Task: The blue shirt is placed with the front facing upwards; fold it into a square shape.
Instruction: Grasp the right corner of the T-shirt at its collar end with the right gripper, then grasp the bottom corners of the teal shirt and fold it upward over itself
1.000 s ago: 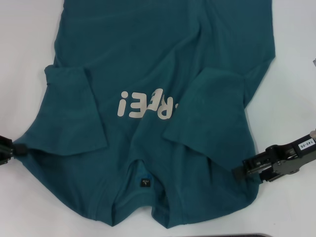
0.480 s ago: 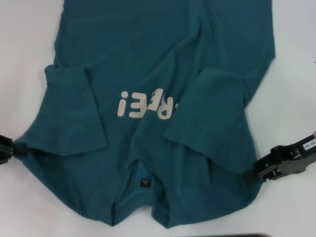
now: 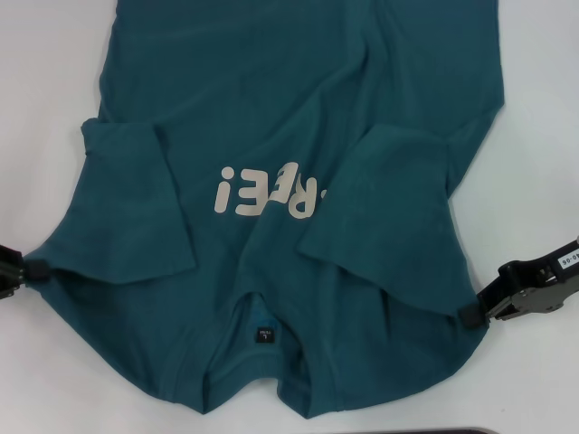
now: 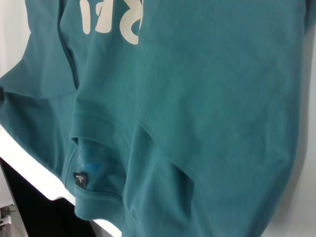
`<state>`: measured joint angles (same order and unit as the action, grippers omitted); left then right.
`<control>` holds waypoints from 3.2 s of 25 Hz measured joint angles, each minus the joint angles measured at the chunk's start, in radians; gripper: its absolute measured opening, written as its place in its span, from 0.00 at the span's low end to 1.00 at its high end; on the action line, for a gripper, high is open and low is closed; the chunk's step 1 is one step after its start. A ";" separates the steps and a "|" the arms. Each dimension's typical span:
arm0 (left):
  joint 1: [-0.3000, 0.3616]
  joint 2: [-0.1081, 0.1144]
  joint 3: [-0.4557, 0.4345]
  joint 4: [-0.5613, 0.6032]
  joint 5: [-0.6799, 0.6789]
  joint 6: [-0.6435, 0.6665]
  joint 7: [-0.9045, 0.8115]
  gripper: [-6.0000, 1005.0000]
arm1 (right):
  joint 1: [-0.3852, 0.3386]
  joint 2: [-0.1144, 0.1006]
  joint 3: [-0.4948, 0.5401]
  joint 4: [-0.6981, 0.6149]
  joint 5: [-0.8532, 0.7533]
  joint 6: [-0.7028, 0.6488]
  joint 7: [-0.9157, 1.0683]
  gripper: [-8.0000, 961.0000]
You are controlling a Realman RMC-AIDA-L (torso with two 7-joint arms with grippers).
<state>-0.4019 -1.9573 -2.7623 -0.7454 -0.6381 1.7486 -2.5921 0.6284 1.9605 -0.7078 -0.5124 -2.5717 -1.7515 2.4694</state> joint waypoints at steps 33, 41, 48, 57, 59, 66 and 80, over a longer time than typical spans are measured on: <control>0.011 0.014 0.161 -0.009 0.046 0.197 0.174 0.01 | -0.074 -0.064 -0.018 -0.136 -0.143 -0.177 -0.034 0.06; -0.045 0.014 0.040 -0.026 0.037 0.212 0.193 0.01 | -0.070 -0.068 0.110 -0.202 -0.122 -0.219 -0.079 0.07; -0.174 -0.007 -0.054 -0.012 0.033 0.081 0.069 0.01 | -0.054 -0.084 0.193 -0.202 -0.055 -0.192 -0.075 0.07; -0.316 -0.063 -0.036 0.035 0.022 -0.161 -0.007 0.01 | 0.013 -0.078 0.238 -0.192 0.053 -0.035 -0.007 0.08; -0.333 -0.069 -0.035 0.038 0.021 -0.203 -0.011 0.01 | 0.021 -0.079 0.239 -0.193 0.064 -0.008 -0.004 0.08; -0.356 -0.072 -0.024 0.039 -0.009 -0.322 -0.040 0.01 | 0.018 -0.096 0.264 -0.201 0.086 0.072 0.027 0.08; -0.402 -0.084 0.024 0.040 -0.071 -0.488 -0.049 0.01 | 0.033 -0.098 0.309 -0.202 0.150 0.236 0.005 0.09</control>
<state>-0.8039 -2.0410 -2.7388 -0.7056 -0.7087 1.2611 -2.6407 0.6611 1.8623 -0.3992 -0.7147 -2.4218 -1.5151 2.4749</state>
